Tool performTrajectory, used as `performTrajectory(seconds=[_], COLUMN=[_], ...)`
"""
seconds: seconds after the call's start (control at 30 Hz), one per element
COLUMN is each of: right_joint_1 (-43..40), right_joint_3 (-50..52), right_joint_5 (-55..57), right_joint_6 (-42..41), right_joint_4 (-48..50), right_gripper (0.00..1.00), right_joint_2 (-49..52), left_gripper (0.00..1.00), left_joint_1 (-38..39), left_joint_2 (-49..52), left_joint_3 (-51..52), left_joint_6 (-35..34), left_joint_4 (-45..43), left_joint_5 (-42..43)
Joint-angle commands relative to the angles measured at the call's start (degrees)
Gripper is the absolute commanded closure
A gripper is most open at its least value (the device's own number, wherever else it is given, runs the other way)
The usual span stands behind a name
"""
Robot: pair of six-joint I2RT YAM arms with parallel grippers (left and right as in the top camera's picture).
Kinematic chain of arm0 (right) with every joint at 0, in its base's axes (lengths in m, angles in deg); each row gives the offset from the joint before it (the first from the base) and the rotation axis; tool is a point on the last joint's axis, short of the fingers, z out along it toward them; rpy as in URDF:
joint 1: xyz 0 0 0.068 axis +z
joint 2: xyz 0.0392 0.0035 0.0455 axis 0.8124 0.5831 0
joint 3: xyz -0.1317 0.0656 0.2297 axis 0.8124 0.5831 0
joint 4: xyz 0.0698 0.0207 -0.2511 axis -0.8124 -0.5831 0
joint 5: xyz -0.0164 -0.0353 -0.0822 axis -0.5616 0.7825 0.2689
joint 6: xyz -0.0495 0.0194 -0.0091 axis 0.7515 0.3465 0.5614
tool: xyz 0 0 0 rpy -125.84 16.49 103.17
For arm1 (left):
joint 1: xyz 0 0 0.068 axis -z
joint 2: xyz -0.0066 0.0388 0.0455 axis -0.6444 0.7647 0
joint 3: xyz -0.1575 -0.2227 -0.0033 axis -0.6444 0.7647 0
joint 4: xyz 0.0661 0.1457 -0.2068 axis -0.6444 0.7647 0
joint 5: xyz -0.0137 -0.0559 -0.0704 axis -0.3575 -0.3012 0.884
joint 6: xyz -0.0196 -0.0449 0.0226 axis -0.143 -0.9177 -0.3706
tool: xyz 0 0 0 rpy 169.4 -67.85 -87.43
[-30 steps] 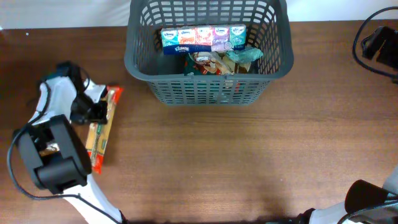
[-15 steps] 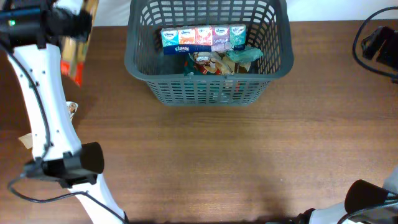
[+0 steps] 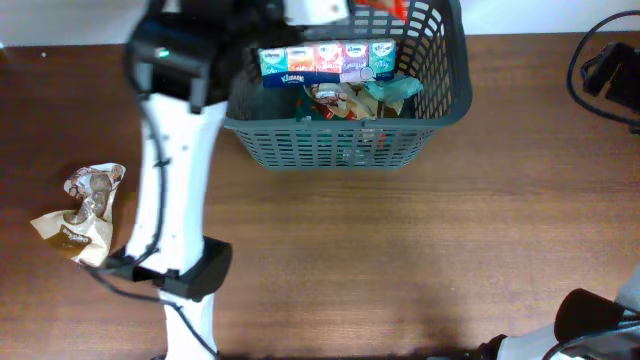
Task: Pack container
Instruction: 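Lower the spaghetti pack into the basket and release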
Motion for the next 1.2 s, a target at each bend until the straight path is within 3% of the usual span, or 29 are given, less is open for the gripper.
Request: performTrajectory(seconds=[0.0, 0.33, 0.37, 0.43, 0.7, 0.97, 1.17], right_joint_1=[-0.04, -0.04, -0.04, -0.04, -0.04, -0.04, -0.04], right_joint_3=[0.39, 0.39, 0.39, 0.39, 0.39, 0.39, 0.39], right_joint_5=[-0.50, -0.50, -0.50, -0.50, -0.50, -0.50, -0.50], right_joint_6=[-0.07, -0.07, -0.07, -0.07, -0.07, -0.07, -0.07], right_joint_4=[0.00, 0.00, 0.00, -0.02, 0.00, 0.00, 0.00], right_gripper=[0.01, 0.01, 0.01, 0.01, 0.01, 0.01, 0.01], right_joint_2=[-0.15, -0.15, -0.15, -0.15, -0.15, -0.15, -0.15], left_gripper=[0.98, 0.96, 0.86, 0.53, 0.07, 0.00, 0.00], left_joint_1=[0.02, 1.25, 1.29, 1.38, 2.40, -3.58, -15.52], left_joint_2=[5.77, 17.51, 17.55, 17.55, 11.45, -4.48, -22.49], left_joint_3=[1.46, 1.68, 1.68, 1.68, 1.66, 2.99, 24.26], left_joint_6=[3.52, -7.02, -7.06, -8.74, -15.87, -24.00, -25.22], left_joint_4=[-1.31, 2.80, 3.28, 3.45, 3.54, 7.13, 5.53], left_joint_5=[-0.48, -2.75, -3.32, -5.46, -14.71, -19.17, -19.19])
